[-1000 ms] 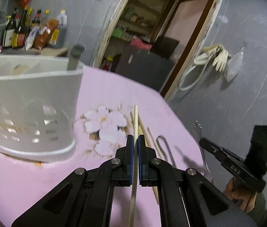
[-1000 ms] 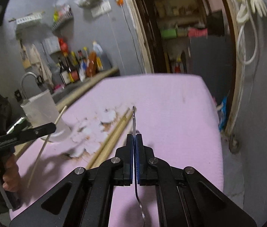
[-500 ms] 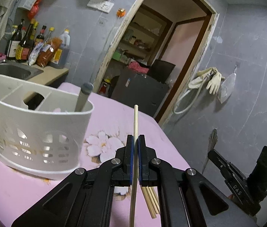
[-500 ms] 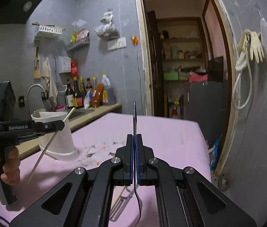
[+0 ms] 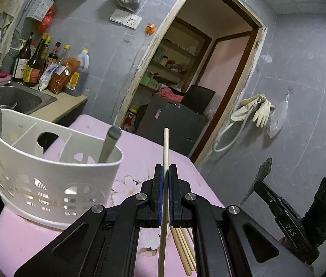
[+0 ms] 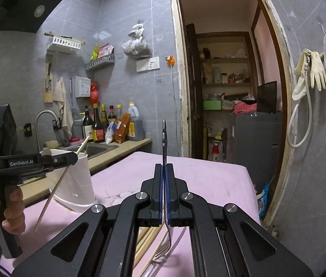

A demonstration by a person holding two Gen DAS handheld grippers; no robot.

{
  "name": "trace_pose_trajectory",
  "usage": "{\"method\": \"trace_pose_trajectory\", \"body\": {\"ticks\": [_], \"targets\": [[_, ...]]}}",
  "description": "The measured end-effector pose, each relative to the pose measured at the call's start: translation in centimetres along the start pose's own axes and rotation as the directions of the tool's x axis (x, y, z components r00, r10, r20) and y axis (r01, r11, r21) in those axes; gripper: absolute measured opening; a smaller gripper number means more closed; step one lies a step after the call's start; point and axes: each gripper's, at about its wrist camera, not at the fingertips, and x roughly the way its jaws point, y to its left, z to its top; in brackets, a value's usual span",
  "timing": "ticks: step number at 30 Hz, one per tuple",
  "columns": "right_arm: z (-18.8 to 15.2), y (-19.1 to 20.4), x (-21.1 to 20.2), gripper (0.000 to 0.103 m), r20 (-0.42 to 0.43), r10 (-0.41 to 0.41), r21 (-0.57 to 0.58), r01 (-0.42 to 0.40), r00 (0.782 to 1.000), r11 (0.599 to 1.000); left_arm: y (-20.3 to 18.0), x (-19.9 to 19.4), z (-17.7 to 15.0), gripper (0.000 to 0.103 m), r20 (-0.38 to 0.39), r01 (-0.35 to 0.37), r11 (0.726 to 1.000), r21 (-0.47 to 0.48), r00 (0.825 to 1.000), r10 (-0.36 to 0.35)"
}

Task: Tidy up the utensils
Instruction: 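Lift the chopstick and fork and carry both toward the white holder, then lower the fork and chopstick into the holder and open both tools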

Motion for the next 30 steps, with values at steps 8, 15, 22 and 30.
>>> {"method": "trace_pose_trajectory", "body": {"ticks": [8, 15, 22, 30], "targets": [[2.1, 1.8, 1.0, 0.000, 0.023, 0.060, -0.024, -0.059, 0.998, 0.998, 0.8, -1.1, 2.4, 0.002, 0.073, -0.030, 0.999, 0.017, 0.997, 0.028], [5.4, 4.8, 2.8, 0.000, 0.068, 0.145, -0.054, -0.142, 0.987, 0.988, 2.5, -2.3, 6.0, 0.002, 0.153, -0.084, 0.995, 0.053, 0.985, 0.075], [9.2, 8.4, 5.2, 0.000, 0.130, 0.219, -0.084, -0.210, 0.967, 0.974, 5.8, -3.9, 10.7, 0.002, 0.260, -0.145, 0.988, 0.045, 0.957, 0.129], [12.4, 11.8, 8.4, 0.000, 0.178, 0.270, -0.084, -0.259, 0.946, 0.962, 10.6, -3.8, 14.6, 0.002, 0.320, -0.234, 0.971, 0.045, 0.924, 0.208]]}}
